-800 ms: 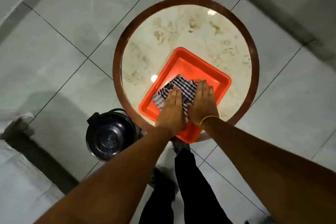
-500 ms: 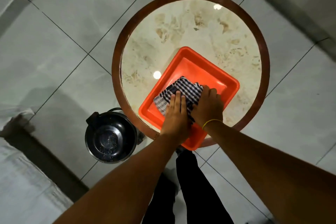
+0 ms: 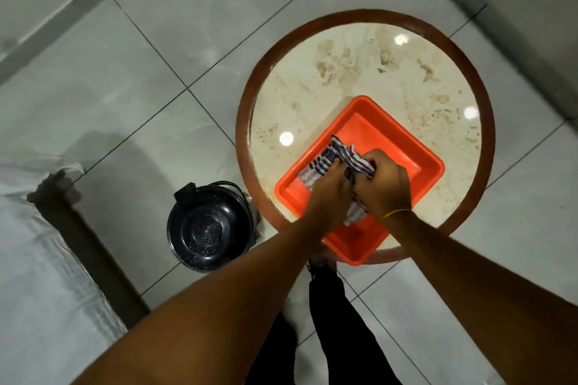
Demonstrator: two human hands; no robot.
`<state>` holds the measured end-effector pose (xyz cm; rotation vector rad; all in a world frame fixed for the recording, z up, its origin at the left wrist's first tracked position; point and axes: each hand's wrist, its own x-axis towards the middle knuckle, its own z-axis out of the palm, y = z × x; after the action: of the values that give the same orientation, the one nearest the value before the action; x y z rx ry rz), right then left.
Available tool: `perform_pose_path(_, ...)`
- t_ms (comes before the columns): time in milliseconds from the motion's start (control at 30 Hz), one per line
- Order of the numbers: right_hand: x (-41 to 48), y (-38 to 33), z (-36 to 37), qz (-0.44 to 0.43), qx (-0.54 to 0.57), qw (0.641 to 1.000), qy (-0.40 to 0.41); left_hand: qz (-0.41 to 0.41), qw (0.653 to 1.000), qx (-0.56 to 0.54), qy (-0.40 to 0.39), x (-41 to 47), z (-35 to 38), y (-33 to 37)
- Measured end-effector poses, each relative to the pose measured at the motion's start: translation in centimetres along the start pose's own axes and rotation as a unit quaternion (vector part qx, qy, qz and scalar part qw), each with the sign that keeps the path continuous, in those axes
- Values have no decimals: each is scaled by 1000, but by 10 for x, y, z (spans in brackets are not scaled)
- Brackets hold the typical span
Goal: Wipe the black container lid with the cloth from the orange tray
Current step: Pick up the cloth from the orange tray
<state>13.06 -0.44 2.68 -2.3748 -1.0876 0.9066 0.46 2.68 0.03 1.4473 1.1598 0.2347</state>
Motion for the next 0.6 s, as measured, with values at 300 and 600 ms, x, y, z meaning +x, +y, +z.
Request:
perform_pose_path(300, -66, -97, -17, -404, -183, 896, -17, -273, 748, -605, 4, -10, -118, 52)
perform_pose_path(600, -101, -145, -3, -681, -261, 679, -84, -281, 808, -517, -11, -83, -270, -4)
